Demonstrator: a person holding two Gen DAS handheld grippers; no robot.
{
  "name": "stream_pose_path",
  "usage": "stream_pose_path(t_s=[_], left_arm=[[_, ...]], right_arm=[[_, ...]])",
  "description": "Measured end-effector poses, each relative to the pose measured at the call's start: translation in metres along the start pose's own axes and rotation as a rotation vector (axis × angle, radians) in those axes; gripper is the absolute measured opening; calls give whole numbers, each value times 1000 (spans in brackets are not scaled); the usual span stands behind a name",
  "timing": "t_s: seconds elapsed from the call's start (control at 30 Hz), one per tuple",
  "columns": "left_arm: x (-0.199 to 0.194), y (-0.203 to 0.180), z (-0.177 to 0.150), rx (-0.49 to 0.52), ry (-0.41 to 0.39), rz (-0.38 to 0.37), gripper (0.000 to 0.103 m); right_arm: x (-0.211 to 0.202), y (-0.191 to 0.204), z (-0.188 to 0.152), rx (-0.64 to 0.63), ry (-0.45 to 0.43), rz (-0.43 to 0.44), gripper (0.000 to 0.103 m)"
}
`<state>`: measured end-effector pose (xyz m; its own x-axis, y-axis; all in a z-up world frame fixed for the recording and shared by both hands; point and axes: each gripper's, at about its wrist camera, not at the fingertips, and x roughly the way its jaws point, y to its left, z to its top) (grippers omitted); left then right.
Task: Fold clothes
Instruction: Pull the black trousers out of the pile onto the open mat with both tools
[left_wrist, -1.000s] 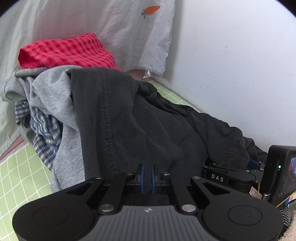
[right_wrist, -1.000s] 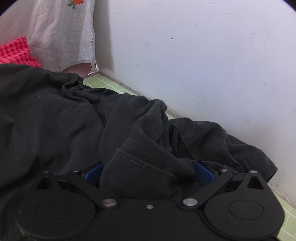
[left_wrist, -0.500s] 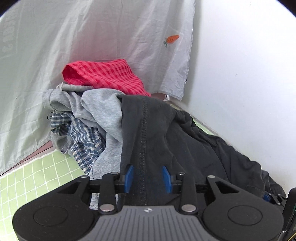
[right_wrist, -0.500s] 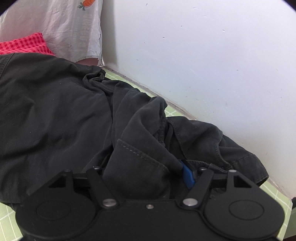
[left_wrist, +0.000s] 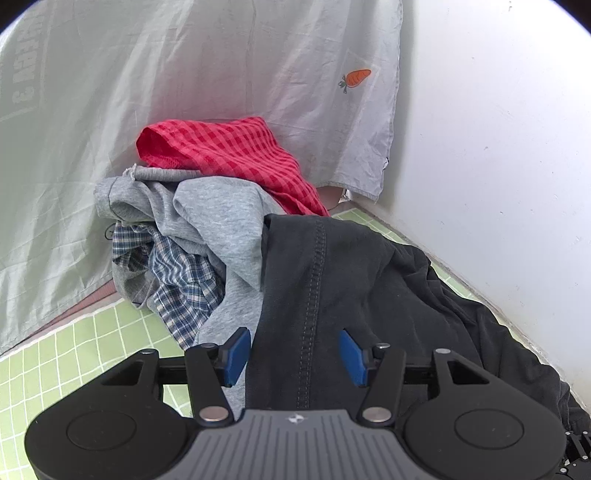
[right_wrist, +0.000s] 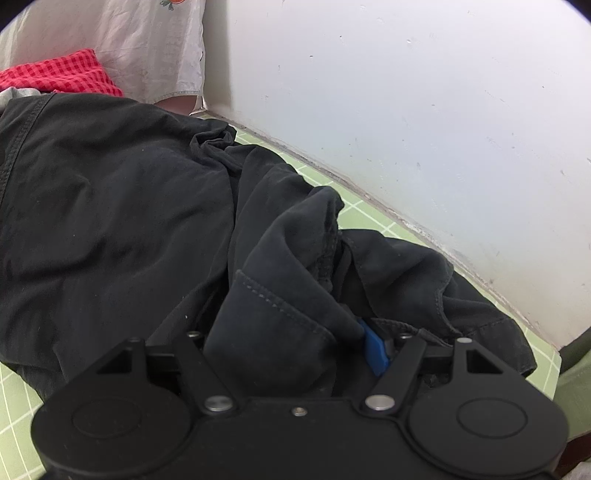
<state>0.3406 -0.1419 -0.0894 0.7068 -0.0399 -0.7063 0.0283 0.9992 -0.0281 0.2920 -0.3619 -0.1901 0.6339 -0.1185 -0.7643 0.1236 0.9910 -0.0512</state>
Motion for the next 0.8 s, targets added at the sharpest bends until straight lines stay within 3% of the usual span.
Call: stream_pose_path(t_s=[0.13,0.23,0.33,0.6,0.8], left_arm=[[-4,-5,-14,47,24,-22,46],[-2,-5,-29,61,54,-27,21],[1,1,-41,48,85,-19,6],[-23,29,-75,-21,139,-59,0],[-51,57,-131,-93,234,-91,0]], right_arm=[[-12,-2,-14,-10,15,3,70],[-18,0,-22,-16,20,6,70],[-22,1,-28,-20,20,8,70],[-39,6,-47,-23,33,51,70],[-57,28,-68,-71,31,99,70]])
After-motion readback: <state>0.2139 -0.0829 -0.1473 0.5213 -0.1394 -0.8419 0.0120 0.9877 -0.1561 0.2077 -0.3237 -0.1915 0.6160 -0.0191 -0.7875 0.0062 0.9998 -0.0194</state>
